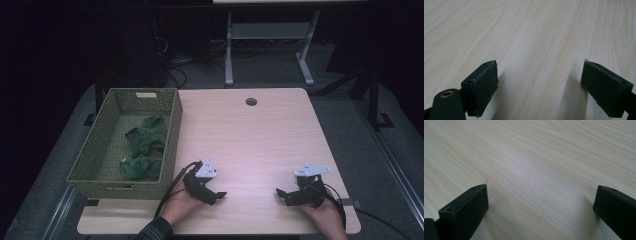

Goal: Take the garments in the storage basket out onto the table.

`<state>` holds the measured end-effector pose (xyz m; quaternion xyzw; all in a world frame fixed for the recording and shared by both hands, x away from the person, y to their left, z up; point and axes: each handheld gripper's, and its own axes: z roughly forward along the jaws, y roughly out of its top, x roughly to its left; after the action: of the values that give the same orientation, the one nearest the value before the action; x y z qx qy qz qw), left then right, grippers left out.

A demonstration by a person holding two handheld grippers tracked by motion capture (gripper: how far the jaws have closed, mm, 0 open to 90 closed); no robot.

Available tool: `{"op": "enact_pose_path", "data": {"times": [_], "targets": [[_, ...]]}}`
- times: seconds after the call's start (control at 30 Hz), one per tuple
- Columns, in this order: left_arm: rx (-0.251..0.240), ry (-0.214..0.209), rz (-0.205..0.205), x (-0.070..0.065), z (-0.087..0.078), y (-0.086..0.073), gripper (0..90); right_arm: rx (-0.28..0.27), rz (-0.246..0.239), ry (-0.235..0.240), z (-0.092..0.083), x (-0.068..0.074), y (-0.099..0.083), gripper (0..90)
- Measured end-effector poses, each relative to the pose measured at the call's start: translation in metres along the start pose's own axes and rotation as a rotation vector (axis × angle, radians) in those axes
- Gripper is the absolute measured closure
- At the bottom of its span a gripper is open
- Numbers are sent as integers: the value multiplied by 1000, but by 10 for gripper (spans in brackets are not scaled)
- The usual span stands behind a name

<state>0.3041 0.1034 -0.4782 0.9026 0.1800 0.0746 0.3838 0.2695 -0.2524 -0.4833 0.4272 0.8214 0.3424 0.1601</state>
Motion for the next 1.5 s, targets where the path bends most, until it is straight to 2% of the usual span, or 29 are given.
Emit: {"op": "enact_pose_path", "data": {"times": [0.3,0.4,0.57,0.67,0.93,1.43,1.5], "targets": [[-2,7,-8,1,0,0,135,1,2,0,0,0,0,0],[13,11,-7,3,-2,1,137,1,2,0,0,0,0,0],[-37,9,-41,5,-8,4,137,1,2,0,0,0,0,0],[-46,3,-53,6,-10,6,137,1,2,0,0,0,0,0],[-47,16,-22,4,-18,15,138,1,2,0,0,0,0,0],[-65,1,-29,6,-31,27,138,1,3,0,0,0,0,0],[-59,2,-19,5,-33,29,138,1,2,0,0,0,0,0]]}}
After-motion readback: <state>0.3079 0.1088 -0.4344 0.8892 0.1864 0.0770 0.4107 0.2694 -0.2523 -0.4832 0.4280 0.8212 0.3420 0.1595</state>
